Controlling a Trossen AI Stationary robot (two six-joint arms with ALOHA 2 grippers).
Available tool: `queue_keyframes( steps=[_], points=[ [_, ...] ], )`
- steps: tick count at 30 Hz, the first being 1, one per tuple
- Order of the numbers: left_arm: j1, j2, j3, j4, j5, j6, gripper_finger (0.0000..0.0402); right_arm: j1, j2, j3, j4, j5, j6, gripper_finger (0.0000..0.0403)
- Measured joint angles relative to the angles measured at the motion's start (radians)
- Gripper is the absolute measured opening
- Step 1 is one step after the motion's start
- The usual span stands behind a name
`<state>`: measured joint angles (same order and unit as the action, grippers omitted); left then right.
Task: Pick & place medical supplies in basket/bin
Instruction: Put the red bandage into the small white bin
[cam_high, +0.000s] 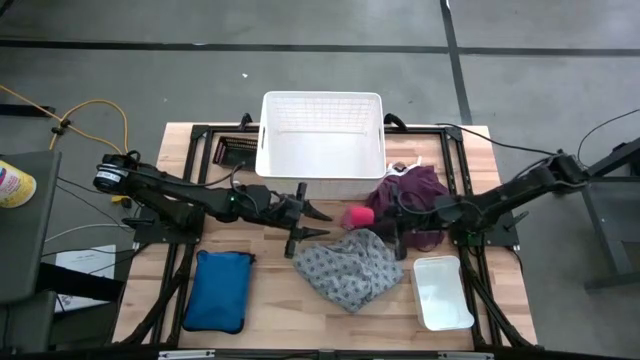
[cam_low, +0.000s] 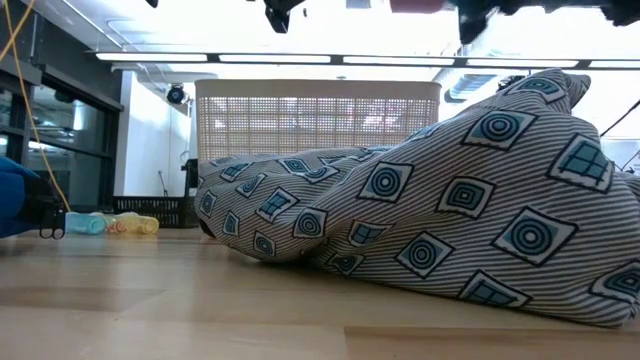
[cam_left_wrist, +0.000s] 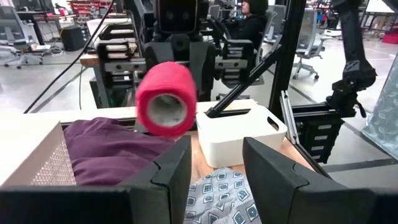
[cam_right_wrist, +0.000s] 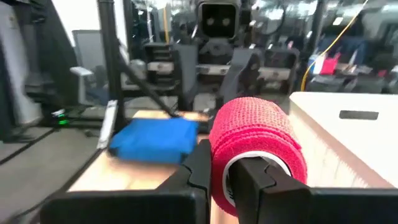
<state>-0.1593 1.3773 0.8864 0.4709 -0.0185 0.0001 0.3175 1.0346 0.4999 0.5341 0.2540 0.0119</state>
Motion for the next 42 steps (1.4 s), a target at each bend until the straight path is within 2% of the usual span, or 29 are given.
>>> queue_keyframes(
  steps=[5,11,17,25,32,42],
  points=[
    [0.000,0.000,0.000,0.000,-0.002,0.000,0.0138,0.076,-0.159,0.000,-0.259,0.004,0.125,0.0028],
    [0.000,0.000,0.001,0.000,-0.003,-0.014,0.0138,0.178,-0.329,0.000,-0.549,-0.045,0.338,0.0028],
    [0.000,0.000,0.002,0.000,-0.003,-0.050,0.0138,0.292,-0.408,0.000,-0.710,-0.096,0.546,0.0028],
    [0.000,0.000,0.002,0.000,-0.015,-0.054,0.0138,0.449,-0.401,0.000,-0.801,-0.156,0.766,0.0024],
    [0.000,0.000,0.002,0.000,-0.060,-0.069,0.0138,0.572,-0.376,0.000,-0.974,-0.179,1.093,0.0022],
    [0.000,0.001,0.002,0.000,-0.089,-0.069,0.0138,0.626,-0.273,0.000,-1.081,-0.183,1.324,0.0021]
  ],
)
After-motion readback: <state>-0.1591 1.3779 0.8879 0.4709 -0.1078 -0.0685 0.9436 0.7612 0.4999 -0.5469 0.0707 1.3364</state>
